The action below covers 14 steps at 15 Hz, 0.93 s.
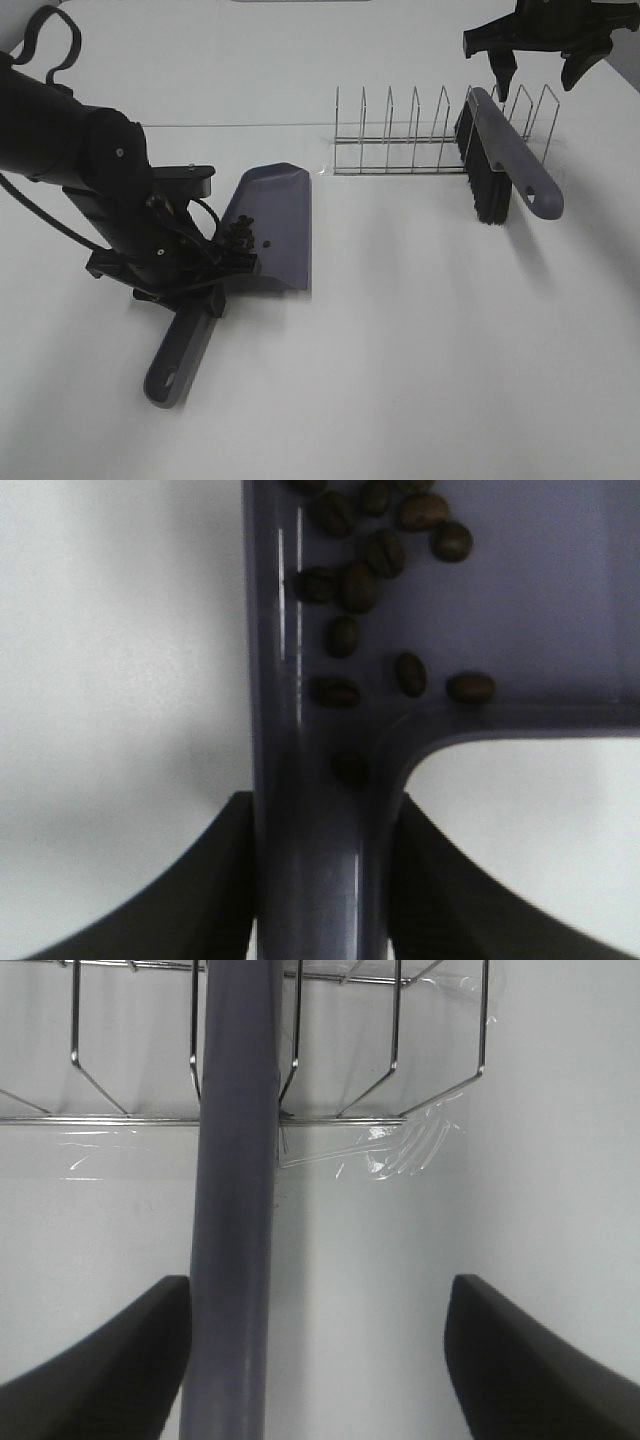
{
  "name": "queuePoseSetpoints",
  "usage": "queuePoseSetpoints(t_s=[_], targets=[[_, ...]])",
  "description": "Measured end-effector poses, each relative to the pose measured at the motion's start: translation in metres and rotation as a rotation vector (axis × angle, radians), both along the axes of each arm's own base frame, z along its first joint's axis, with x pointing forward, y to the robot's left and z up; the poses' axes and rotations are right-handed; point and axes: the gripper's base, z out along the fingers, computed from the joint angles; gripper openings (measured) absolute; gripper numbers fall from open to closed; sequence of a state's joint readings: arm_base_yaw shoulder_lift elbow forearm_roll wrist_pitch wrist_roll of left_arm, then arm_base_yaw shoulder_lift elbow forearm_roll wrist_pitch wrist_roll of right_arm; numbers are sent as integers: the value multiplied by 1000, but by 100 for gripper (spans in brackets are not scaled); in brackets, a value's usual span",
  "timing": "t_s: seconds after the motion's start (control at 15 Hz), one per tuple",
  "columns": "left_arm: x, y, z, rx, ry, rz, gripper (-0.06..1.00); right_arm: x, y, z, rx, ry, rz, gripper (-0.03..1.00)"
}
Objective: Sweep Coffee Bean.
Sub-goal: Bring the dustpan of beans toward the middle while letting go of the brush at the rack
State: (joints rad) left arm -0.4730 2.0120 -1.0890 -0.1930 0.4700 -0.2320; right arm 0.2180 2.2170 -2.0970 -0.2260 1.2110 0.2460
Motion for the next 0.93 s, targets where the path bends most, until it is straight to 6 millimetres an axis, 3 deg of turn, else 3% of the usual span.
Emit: queuePoseSetpoints(t_s=[0.27, 0.47, 0.73, 0.93], targets=[[1, 0, -3, 1, 2, 2, 38, -1, 1, 0, 16, 7, -1, 68], [3, -1, -2, -5, -18, -1, 51, -2, 2, 3, 32, 4, -1, 68], [9, -5, 9, 16, 17, -37, 52, -14, 2, 34, 70, -47, 11, 68], [16, -6, 36, 106, 100, -126, 52, -39, 0, 52, 104, -37, 24, 68]])
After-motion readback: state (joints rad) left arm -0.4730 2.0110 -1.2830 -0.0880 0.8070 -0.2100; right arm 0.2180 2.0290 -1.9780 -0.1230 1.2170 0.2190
